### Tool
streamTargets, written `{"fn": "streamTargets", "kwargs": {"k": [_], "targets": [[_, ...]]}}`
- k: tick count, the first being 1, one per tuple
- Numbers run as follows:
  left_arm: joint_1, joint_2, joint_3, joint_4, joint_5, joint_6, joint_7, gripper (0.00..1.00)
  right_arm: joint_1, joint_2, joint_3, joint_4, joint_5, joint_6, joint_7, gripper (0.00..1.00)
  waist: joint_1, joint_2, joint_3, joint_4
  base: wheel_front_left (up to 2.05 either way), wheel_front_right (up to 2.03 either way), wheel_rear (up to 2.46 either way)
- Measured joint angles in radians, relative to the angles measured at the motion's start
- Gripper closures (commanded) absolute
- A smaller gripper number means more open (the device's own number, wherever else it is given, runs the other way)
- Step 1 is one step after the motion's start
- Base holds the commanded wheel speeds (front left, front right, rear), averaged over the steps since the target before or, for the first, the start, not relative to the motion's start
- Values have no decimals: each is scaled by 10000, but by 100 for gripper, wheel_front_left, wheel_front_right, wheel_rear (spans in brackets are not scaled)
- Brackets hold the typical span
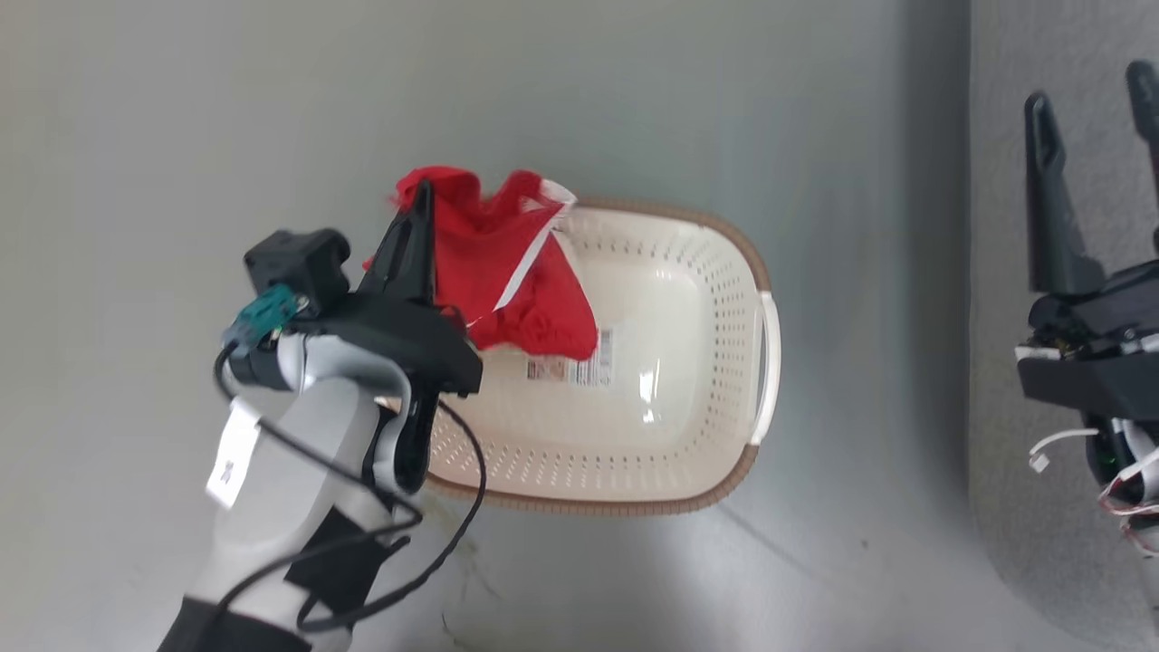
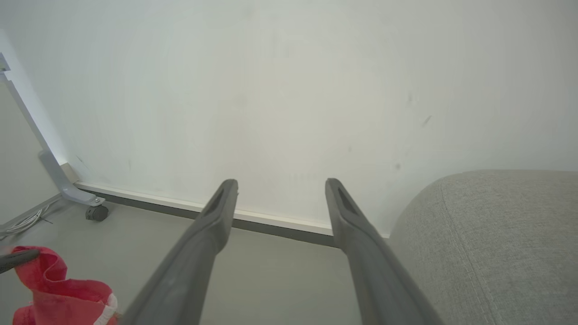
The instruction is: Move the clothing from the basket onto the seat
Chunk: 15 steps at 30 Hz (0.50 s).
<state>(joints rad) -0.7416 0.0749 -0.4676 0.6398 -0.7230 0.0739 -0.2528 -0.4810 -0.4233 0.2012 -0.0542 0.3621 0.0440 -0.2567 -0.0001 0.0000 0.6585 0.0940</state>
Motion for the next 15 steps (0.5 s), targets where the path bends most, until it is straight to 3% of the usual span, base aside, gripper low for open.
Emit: {"fn": "streamTargets", "kwargs": {"k": [15], "targets": [[2147,903,713,-2472,665,230,0,100,802,660,491,742,-8,190,0,0,-1,-1,-2126,58,0,0,0]]}}
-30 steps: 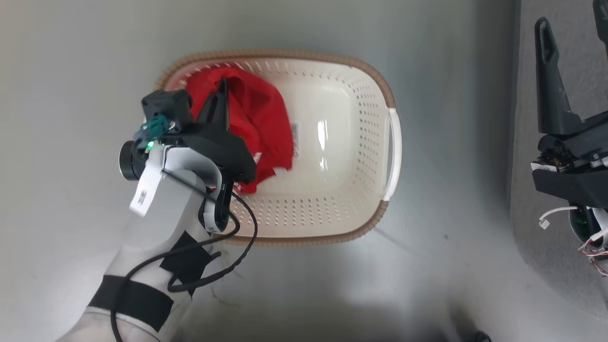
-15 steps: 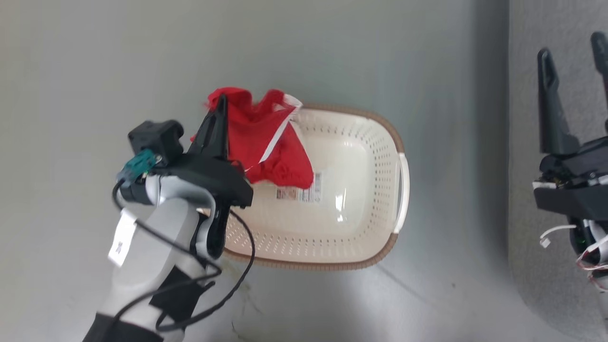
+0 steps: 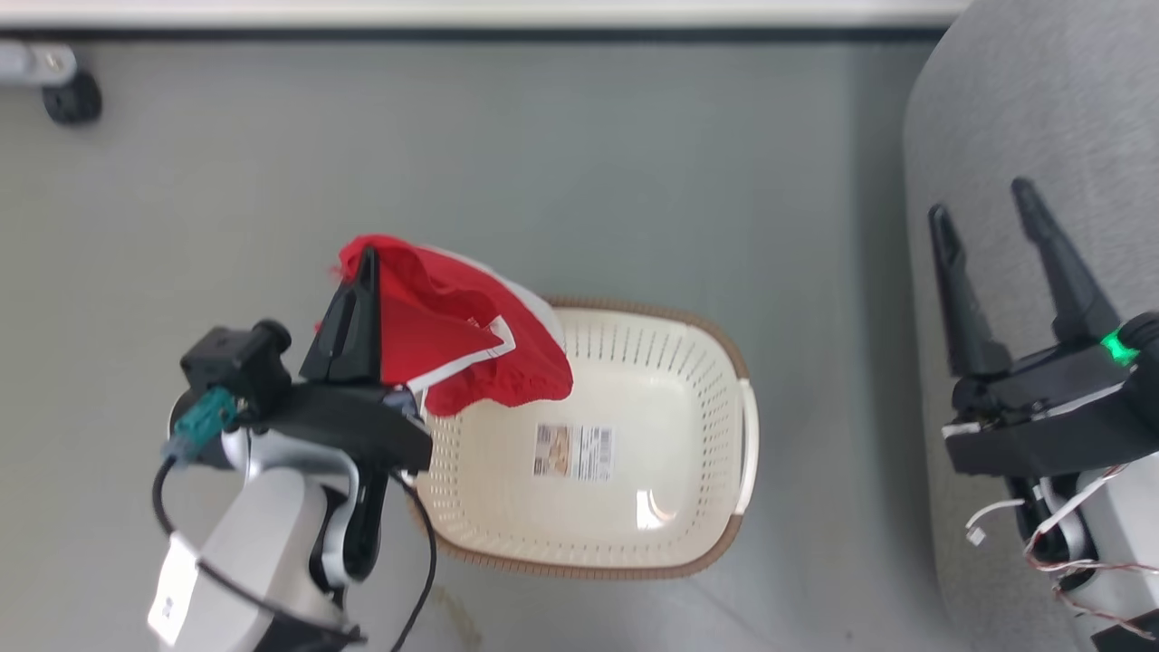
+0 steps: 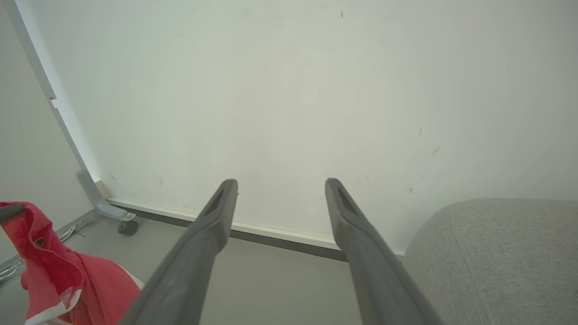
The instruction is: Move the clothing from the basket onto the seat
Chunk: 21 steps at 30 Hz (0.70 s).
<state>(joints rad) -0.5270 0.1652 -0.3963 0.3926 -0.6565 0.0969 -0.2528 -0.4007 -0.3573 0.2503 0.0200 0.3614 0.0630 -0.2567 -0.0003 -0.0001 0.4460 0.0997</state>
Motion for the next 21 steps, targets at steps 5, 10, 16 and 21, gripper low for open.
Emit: {"fn": "streamTargets", "kwargs": {"k": [5,10,16,21], "targets": [[888,318,73,-1037,441,17,0,100,295,94,301,384,-23,136,0,0,1,0,-893,-135,0,0,0],[1319,460,117,-1586,508,88,0,100,546,119,525,566,-100,232,0,0,1,0,-1490,-239,0,0,0],[2108,759,198,-2424,541,104,0,100,832,138,1129,675,-276,430,0,0,1,0,-2386,-367,0,0,0],[2430,909,165,-3085,612,174,38,100,1054,322,1965,677,-385,527,0,0,0,0,-3139,-433,0,0,0]]}}
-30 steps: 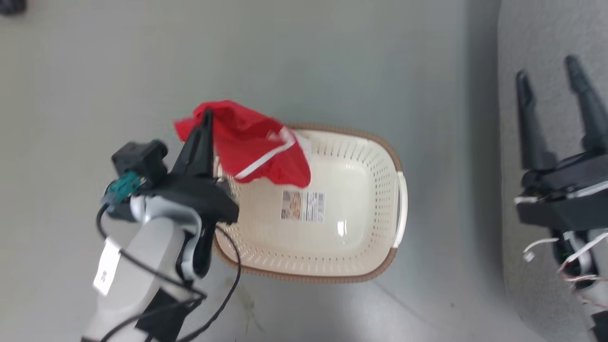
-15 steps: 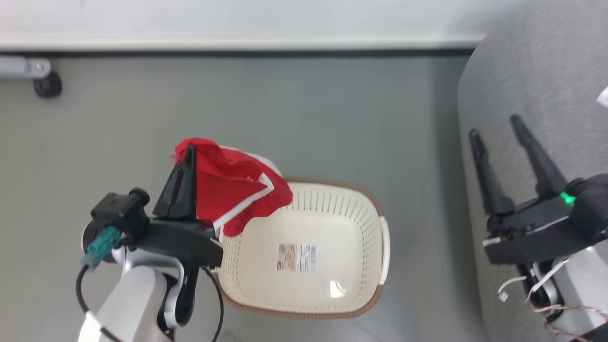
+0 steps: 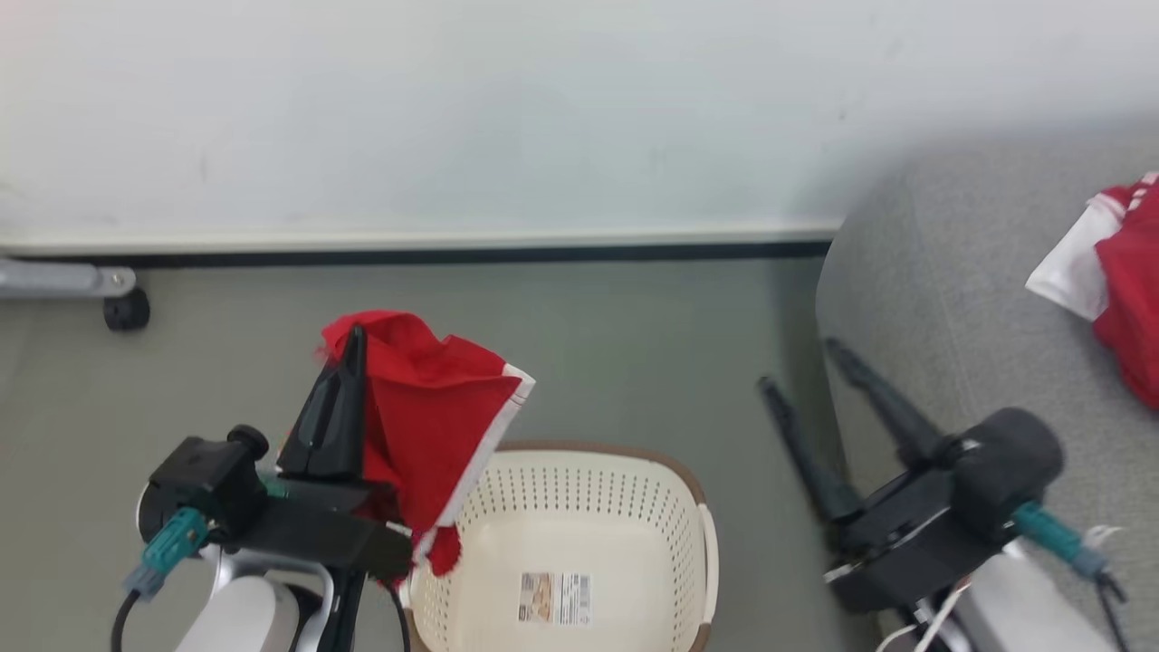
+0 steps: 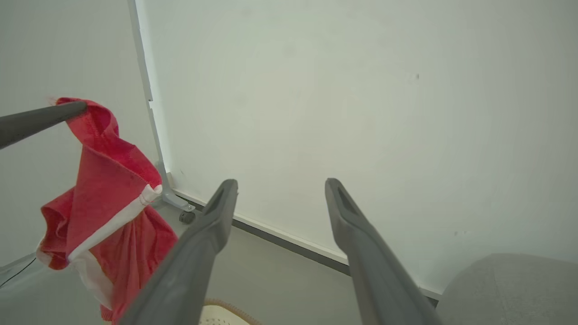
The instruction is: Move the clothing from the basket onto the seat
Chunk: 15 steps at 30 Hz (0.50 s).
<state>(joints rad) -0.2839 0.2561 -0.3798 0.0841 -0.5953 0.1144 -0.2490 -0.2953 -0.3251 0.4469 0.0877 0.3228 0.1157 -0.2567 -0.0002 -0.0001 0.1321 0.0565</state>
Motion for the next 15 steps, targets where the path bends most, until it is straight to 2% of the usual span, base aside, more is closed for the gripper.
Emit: {"fn": "streamTargets", "kwargs": {"k": [7,15], "targets": [[699,144,-102,-961,0,13,481,100,37,385,1515,-669,-84,77,0,0,0,0,-976,-82,0,0,0],[941,140,-299,-2297,240,90,1041,100,29,539,2715,-1358,-63,79,88,0,0,0,-1569,-145,0,0,0]]}}
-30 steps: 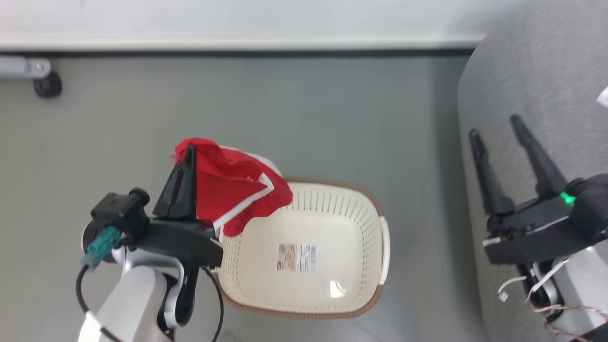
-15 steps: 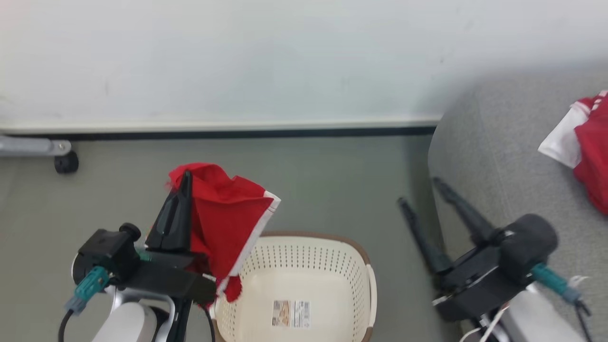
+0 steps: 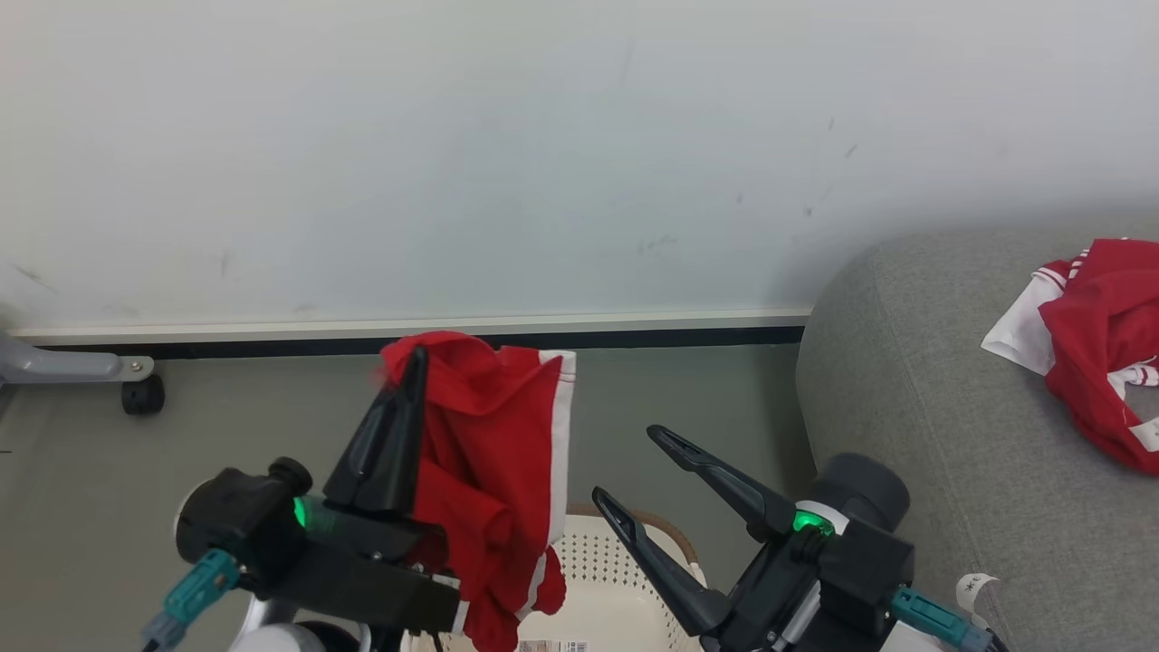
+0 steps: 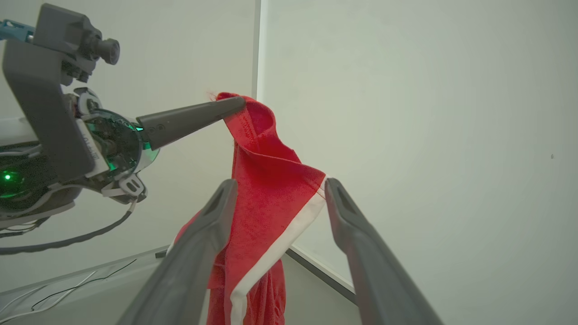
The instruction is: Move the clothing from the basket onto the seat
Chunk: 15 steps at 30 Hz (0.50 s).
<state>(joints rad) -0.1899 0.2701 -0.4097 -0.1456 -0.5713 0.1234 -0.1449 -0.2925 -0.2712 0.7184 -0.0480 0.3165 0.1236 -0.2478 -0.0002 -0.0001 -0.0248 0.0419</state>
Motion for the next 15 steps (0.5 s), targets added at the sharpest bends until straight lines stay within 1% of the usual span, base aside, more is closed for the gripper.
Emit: {"fn": "streamTargets", "kwargs": {"k": [4,12,15], "targets": [[165,-96,-313,-652,217,0,305,100,-58,-10,267,-113,88,2,15,0,2,0,-29,44,0,0,0],[176,-297,-1016,-1868,686,10,1014,100,-323,-27,194,-173,192,2,102,0,2,1,41,99,0,0,0],[146,-497,-1413,-2132,742,8,1304,100,-390,-31,182,-115,255,2,104,0,3,2,83,116,0,0,0]]}}
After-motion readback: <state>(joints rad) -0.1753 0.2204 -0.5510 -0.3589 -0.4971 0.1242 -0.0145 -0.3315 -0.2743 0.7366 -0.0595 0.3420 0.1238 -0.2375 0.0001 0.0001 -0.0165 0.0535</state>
